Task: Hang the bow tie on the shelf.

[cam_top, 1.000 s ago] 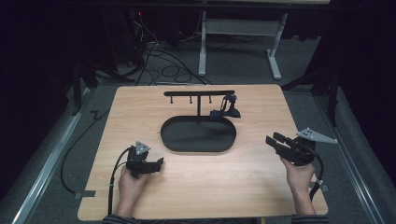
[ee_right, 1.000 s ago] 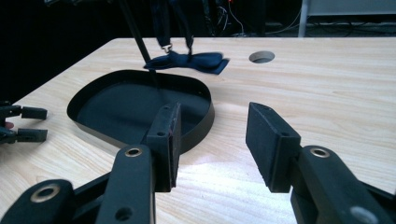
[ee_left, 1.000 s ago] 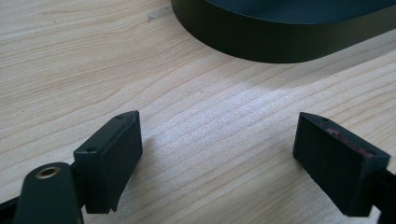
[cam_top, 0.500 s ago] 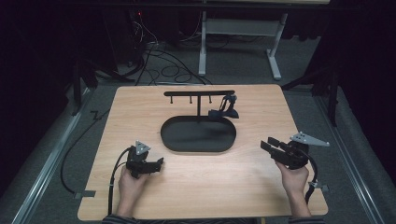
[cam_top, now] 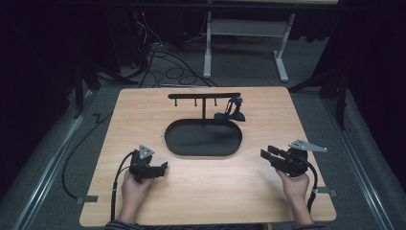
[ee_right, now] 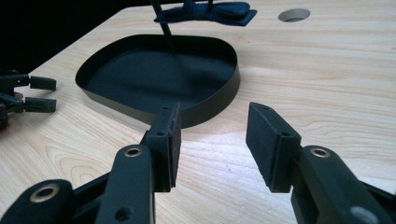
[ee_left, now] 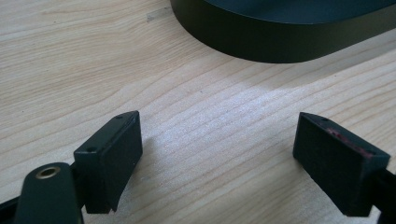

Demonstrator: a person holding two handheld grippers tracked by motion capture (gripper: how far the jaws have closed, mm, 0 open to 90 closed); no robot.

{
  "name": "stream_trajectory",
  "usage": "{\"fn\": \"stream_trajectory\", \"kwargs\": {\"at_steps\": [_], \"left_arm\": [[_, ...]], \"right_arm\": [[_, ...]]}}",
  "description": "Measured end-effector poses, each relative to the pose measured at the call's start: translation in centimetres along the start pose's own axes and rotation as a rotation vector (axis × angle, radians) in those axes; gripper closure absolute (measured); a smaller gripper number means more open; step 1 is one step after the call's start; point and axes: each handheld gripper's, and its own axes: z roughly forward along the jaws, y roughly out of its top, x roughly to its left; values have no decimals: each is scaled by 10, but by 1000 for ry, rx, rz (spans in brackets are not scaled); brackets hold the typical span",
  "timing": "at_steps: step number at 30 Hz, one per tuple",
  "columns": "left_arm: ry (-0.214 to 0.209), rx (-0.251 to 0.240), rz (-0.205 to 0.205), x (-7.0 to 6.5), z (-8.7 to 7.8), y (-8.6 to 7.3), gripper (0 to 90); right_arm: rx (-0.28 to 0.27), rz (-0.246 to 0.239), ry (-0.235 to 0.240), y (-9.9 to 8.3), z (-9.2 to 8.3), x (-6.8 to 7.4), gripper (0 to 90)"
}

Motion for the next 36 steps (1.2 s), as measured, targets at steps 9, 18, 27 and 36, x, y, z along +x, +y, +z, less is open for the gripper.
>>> {"fn": "stream_trajectory", "kwargs": {"at_steps": [9,18,27,36], "left_arm": [[0,0,0,0,0,0,161],[0,0,0,0,0,0,161],[0,0,0,0,0,0,161],[0,0,0,0,0,0,161]], "right_arm": [[12,-8,13,-2,10,5,569],[19,-6,22,-5,19,8,569],[32,-11,27,-8,29,12,570],[50,-11,23,-11,39,12,570]]}}
